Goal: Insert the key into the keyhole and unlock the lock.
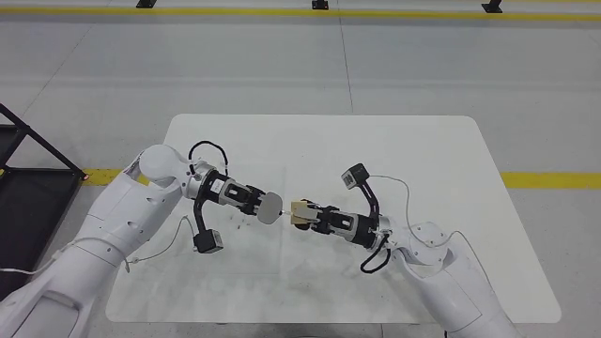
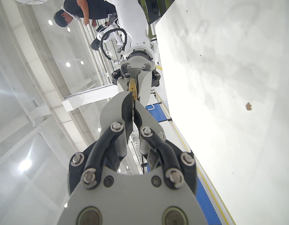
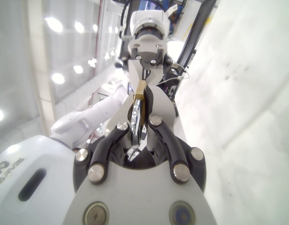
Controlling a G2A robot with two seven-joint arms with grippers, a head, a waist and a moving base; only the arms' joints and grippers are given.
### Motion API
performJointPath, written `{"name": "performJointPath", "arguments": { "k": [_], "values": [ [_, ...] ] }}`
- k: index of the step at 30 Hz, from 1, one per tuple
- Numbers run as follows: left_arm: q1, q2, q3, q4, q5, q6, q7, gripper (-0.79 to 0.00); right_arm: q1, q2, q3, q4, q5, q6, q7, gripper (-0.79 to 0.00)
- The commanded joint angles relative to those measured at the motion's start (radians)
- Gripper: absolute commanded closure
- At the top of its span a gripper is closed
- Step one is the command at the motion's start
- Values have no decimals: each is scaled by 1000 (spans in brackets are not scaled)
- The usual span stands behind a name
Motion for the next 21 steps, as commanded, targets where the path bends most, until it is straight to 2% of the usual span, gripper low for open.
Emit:
{"name": "performJointPath", "arguments": {
  "k": [1, 21],
  "values": [
    [0, -1, 2, 2, 3, 1, -1, 0, 0, 0, -1, 0, -1, 0, 0, 0],
    [-4, -11, 18, 12, 6, 15, -15, 0, 4, -3, -14, 1, -2, 2, -1, 0]
  ]
}}
